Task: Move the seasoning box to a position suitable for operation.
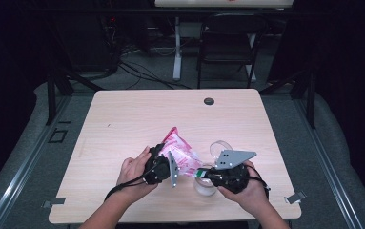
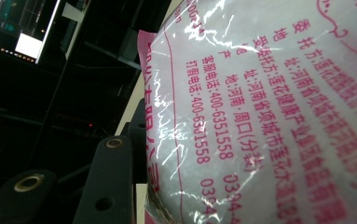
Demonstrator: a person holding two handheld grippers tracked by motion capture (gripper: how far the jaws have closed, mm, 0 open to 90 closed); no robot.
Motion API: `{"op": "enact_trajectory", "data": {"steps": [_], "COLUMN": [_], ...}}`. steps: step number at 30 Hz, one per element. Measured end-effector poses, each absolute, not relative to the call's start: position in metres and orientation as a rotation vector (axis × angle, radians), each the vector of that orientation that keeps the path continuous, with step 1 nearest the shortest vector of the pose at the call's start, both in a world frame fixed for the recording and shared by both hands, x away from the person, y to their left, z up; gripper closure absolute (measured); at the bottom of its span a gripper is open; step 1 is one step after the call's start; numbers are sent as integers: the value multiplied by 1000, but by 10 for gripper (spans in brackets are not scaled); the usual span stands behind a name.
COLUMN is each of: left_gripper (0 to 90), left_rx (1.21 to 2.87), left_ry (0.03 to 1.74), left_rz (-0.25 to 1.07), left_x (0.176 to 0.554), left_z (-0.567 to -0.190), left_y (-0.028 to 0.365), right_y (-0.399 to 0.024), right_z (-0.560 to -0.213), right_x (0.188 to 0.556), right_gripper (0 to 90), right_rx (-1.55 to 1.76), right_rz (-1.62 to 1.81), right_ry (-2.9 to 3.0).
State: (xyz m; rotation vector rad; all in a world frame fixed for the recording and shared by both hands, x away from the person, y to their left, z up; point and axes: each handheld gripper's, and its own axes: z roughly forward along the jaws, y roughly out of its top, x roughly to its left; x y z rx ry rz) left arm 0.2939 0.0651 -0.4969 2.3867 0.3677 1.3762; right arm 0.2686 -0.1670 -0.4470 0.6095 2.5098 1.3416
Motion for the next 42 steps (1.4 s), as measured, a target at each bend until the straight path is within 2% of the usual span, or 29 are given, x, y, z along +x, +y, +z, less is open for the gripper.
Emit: {"op": "enact_trajectory", "data": {"steps": [42], "left_gripper": [589], "left_rx": [2330], "left_ry": [290], "left_rz": [1541], "left_x": [294], "left_z": [-486], "left_y": [54], "right_y": [-178], "right_z": [-459], "right_x": [262], "right_gripper": [900], "right_rx": [628], "right_rz": [1385], "right_ry": [2456]}}
